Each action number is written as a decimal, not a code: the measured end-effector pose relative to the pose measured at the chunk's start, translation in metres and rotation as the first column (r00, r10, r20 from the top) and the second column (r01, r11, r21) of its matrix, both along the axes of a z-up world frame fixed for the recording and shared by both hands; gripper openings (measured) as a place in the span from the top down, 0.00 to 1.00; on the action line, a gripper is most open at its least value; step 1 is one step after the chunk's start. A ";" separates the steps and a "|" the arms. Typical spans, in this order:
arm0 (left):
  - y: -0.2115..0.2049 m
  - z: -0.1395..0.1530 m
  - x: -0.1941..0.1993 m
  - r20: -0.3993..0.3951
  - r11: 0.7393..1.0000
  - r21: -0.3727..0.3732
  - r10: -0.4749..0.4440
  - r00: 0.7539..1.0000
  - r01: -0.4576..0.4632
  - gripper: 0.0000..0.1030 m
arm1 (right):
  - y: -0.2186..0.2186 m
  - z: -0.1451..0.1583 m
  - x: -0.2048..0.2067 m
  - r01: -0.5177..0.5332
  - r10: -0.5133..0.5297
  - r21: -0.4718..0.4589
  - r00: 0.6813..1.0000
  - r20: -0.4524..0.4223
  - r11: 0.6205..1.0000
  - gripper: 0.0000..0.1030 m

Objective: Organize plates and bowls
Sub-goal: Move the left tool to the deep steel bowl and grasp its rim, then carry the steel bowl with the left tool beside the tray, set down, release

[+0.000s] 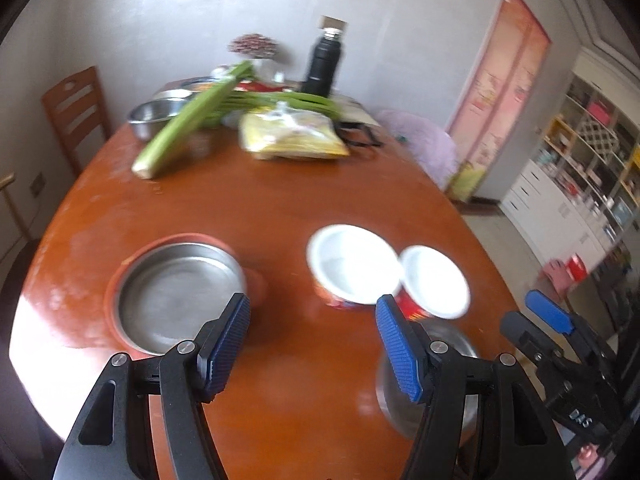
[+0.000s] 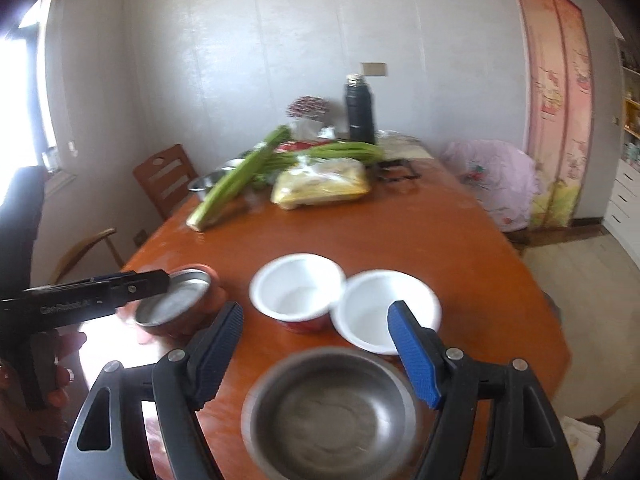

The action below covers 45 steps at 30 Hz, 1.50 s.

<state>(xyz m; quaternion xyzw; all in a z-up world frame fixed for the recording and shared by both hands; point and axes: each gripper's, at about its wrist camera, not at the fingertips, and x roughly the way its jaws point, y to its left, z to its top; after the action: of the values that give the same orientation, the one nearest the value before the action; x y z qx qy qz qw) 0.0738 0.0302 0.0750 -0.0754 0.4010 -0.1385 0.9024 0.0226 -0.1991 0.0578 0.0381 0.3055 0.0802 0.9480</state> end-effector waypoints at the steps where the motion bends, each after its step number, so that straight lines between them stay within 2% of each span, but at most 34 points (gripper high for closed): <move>1: -0.009 -0.002 -0.001 -0.006 1.000 0.007 -0.019 1.000 0.019 0.35 | -0.007 -0.002 -0.002 0.011 -0.010 0.004 1.000 -0.008 1.000 0.28; 8: -0.055 -0.036 -0.003 -0.069 0.995 0.059 -0.075 0.995 0.080 0.35 | -0.045 -0.032 -0.008 0.041 -0.042 -0.011 0.994 -0.098 0.999 0.28; 11: -0.073 -0.056 -0.002 -0.093 0.989 0.117 -0.080 0.992 0.090 0.35 | -0.051 -0.048 -0.012 0.017 -0.019 -0.013 0.989 -0.147 1.000 0.28; 15: -0.093 -0.079 0.000 -0.143 0.980 0.147 -0.114 0.983 0.135 0.35 | -0.053 -0.072 -0.012 -0.006 0.002 -0.018 0.978 -0.208 1.000 0.28; 20: -0.099 -0.092 0.005 -0.164 0.977 0.173 -0.097 0.982 0.125 0.35 | -0.049 -0.096 -0.005 0.000 -0.010 -0.039 0.968 -0.252 0.999 0.28; 24: -0.102 -0.099 0.007 -0.170 0.975 0.181 -0.098 0.981 0.129 0.35 | -0.045 -0.102 0.002 0.005 -0.020 -0.062 0.971 -0.240 0.998 0.28; 32: -0.110 -0.108 0.011 -0.192 0.971 0.190 -0.109 0.975 0.146 0.35 | -0.031 -0.110 0.008 -0.027 0.003 -0.108 0.975 -0.221 0.994 0.40; 41: -0.117 -0.111 0.011 -0.219 0.968 0.161 -0.157 0.963 0.194 0.52 | -0.019 -0.111 0.006 -0.069 0.042 -0.115 0.975 -0.219 0.991 0.43; 45: -0.116 -0.110 0.010 -0.219 0.968 0.166 -0.150 0.964 0.188 0.53 | -0.016 -0.110 0.005 -0.071 0.045 -0.112 0.973 -0.225 0.991 0.43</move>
<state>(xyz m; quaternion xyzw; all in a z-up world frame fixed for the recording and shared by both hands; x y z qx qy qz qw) 0.0839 -0.0857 -0.0350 0.0298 0.5078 -0.1688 0.8442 0.0279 -0.2150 -0.0524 -0.0187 0.4145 0.0847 0.9059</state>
